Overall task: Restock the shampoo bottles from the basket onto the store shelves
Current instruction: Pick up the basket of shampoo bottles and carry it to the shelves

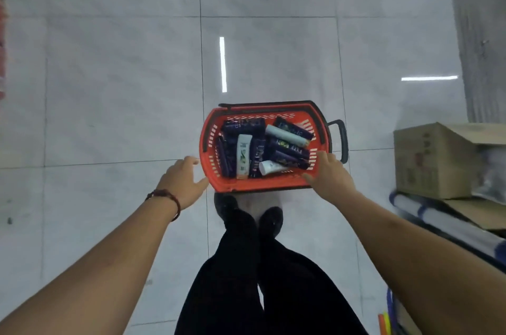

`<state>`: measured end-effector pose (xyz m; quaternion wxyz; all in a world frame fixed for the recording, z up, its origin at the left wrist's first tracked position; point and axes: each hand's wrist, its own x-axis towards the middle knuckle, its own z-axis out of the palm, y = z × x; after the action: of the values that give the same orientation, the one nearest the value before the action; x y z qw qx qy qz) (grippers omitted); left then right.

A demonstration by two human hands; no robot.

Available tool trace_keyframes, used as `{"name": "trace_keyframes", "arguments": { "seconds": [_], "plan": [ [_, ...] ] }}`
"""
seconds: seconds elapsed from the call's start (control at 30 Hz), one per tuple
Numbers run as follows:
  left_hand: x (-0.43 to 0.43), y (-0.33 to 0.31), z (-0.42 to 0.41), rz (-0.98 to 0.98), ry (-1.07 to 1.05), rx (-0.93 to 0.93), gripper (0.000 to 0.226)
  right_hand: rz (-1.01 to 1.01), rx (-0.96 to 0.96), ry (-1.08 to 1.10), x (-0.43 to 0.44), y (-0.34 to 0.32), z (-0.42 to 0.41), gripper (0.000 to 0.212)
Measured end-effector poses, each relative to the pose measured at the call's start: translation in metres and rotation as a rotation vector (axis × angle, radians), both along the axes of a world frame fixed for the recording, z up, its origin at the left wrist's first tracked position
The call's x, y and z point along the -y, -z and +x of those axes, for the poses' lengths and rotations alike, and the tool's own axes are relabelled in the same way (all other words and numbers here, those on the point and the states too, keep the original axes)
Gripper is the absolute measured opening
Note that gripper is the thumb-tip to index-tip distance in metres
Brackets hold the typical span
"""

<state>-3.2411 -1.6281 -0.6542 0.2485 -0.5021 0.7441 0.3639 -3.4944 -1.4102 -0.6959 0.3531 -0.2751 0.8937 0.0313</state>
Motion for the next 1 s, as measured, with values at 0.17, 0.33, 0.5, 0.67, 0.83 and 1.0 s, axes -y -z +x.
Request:
{"name": "trace_keyframes", "arguments": {
  "seconds": [0.17,0.33,0.5,0.67,0.83,1.0],
  "plan": [
    [0.03,0.064,-0.018,0.078,-0.092,0.07,0.068,0.019,0.019,0.168,0.007,0.051,-0.041,0.068],
    [0.049,0.142,-0.042,0.117,-0.227,0.141,0.084,0.006,0.058,0.309,0.004,0.122,-0.072,0.07],
    [0.051,0.213,-0.059,0.141,-0.397,0.219,0.088,-0.001,0.063,0.448,0.014,0.182,-0.104,0.082],
    [0.048,0.269,-0.068,0.116,-0.573,0.102,0.06,-0.039,0.188,0.602,0.012,0.25,-0.141,0.112],
    [0.048,0.287,-0.087,0.061,-0.758,0.105,0.049,-0.028,0.277,0.743,0.021,0.256,-0.156,0.08],
    [0.056,0.269,-0.078,0.051,-0.708,0.106,0.045,0.092,0.319,0.685,0.032,0.238,-0.167,0.067]
  ]
}}
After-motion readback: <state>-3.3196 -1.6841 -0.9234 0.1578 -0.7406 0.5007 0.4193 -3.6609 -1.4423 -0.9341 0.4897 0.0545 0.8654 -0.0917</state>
